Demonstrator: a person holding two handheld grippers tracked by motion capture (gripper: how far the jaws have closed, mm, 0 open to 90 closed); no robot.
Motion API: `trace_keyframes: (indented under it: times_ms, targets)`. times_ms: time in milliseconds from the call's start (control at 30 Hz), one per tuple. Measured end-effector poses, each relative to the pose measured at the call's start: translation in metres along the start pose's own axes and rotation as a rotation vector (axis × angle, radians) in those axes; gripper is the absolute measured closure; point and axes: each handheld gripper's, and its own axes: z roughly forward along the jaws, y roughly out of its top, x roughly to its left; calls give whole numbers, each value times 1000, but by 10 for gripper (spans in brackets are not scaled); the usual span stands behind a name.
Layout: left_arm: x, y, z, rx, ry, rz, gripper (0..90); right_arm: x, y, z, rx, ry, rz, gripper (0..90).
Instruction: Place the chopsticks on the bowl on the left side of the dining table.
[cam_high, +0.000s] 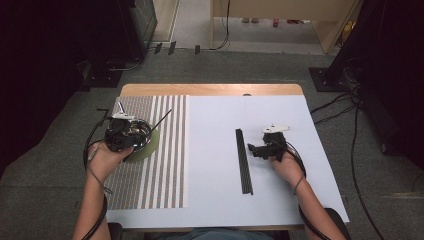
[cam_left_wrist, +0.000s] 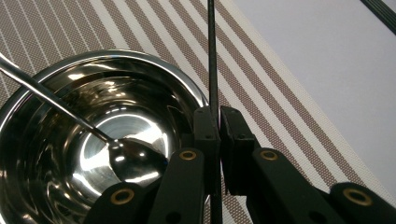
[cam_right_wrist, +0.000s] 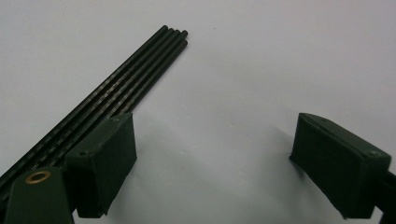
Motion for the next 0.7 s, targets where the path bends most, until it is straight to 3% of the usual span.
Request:
trace_keyframes:
  times_ms: [700]
  targets:
    - [19, -8, -2, 5, 35, -44, 876, 0, 0, 0, 0, 0, 0, 136]
